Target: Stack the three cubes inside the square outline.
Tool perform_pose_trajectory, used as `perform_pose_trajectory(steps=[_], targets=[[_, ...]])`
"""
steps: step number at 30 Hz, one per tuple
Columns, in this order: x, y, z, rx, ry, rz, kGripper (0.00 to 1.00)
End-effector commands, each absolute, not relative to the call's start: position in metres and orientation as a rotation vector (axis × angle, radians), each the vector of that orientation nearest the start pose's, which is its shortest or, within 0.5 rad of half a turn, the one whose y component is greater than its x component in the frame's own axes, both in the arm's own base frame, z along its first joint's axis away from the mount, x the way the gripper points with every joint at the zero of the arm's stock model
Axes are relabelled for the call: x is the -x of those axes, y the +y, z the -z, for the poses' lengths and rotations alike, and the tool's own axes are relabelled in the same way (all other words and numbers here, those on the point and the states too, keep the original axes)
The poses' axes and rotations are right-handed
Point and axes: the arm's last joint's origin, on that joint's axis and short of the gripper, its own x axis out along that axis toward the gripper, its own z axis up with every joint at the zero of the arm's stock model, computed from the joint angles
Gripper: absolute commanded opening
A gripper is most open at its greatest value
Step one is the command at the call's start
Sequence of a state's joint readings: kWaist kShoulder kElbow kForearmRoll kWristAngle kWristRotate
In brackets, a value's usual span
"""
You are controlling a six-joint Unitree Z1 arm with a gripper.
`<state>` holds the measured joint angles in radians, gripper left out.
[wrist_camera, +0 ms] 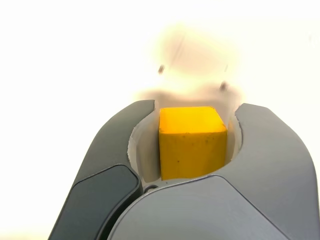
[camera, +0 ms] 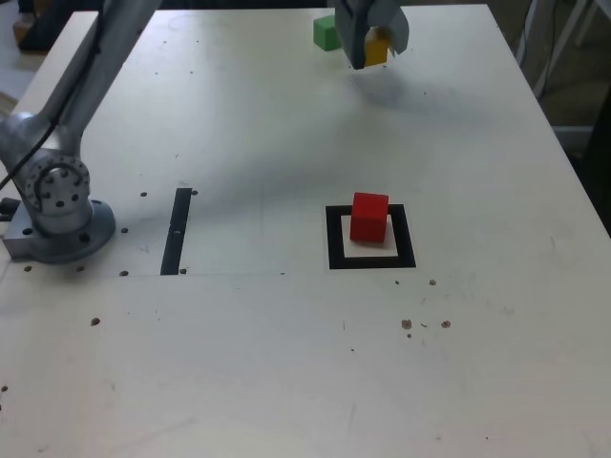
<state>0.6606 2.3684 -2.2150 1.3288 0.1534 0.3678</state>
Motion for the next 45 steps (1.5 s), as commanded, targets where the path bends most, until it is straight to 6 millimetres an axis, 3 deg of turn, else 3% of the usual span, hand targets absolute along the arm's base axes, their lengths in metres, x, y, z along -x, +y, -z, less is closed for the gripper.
perform_pose_trajectory(steps=[1,6,14,19,24,32,45], targets=[[-0.378,0.286,-0.273,0.070,1.543,-0.346,0.26],[-0.376,0.241,-0.300,0.007,1.554,-0.273,0.26],[-0.375,0.141,-0.319,-0.124,1.573,-0.111,0.26],[-0.359,0.076,-0.339,-0.169,1.546,-0.026,0.26],[-0.333,0.027,-0.349,-0.194,1.523,0.011,0.26],[-0.322,-0.005,-0.329,-0.181,1.509,0.010,0.26],[-0.344,-0.023,-0.286,-0.125,1.602,-0.029,0.26]])
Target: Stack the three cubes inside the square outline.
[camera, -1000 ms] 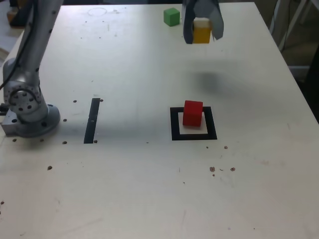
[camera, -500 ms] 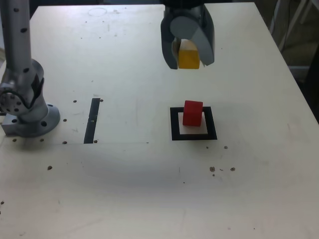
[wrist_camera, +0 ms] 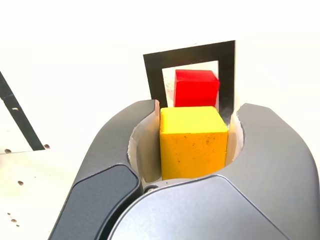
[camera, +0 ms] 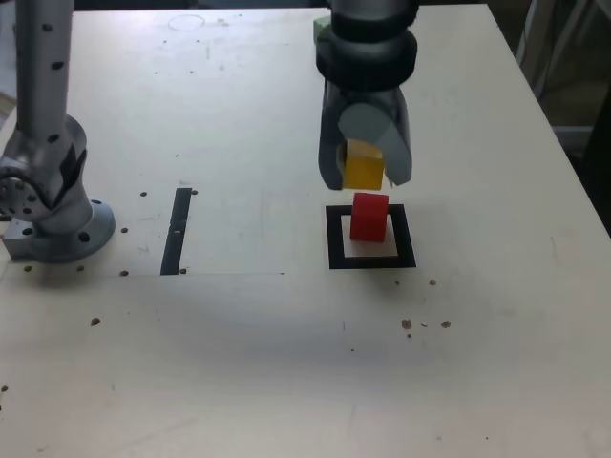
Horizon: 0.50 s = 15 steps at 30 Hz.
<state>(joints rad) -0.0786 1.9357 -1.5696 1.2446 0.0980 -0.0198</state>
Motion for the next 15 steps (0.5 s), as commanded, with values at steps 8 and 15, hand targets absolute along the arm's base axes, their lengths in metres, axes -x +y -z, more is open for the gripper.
perform_pose_trajectory(steps=[8,15], targets=[[-0.349,-0.024,-0.276,-0.114,1.603,-0.043,0.26],[-0.350,-0.024,-0.270,-0.112,1.610,-0.048,0.26]])
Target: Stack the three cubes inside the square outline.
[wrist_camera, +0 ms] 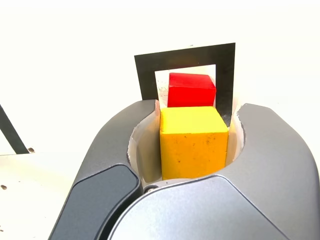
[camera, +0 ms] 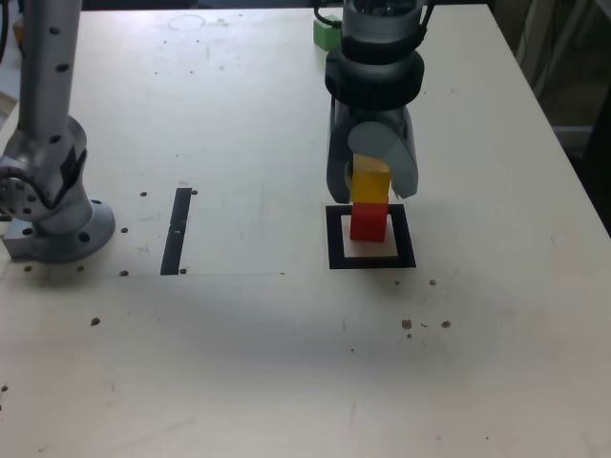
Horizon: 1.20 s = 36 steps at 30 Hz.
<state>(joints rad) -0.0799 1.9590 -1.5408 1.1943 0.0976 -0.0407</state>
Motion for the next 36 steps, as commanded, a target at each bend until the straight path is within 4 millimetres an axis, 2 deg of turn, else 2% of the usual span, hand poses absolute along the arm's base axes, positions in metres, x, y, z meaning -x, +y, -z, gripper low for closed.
perform_pose_trajectory(steps=[1,20,24,33,36], targets=[[-0.350,-0.024,-0.269,-0.111,1.612,-0.049,0.26],[-0.357,-0.022,-0.256,-0.121,1.633,-0.063,0.34],[-0.358,-0.021,-0.255,-0.119,1.637,-0.063,0.44],[-0.356,-0.021,-0.253,-0.101,1.649,-0.045,0.78],[-0.355,-0.022,-0.252,-0.095,1.655,-0.037,0.84]])
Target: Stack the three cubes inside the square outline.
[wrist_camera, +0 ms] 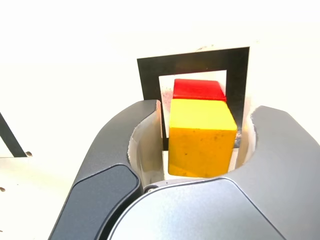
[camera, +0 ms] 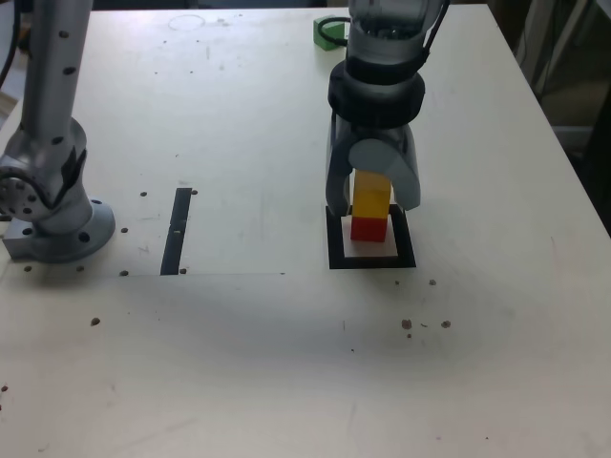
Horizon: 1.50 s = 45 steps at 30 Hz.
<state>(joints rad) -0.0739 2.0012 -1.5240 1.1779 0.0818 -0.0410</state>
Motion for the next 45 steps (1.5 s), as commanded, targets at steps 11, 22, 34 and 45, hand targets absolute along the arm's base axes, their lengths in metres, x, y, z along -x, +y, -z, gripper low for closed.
perform_pose_trajectory(steps=[11,22,34,45], targets=[[-0.343,-0.015,-0.268,-0.116,1.672,-0.062,0.97],[-0.326,0.031,-0.289,-0.169,1.688,-0.075,0.99],[-0.312,0.085,-0.307,-0.151,1.671,-0.161,0.99],[-0.299,0.128,-0.322,-0.088,1.653,-0.222,0.99]])
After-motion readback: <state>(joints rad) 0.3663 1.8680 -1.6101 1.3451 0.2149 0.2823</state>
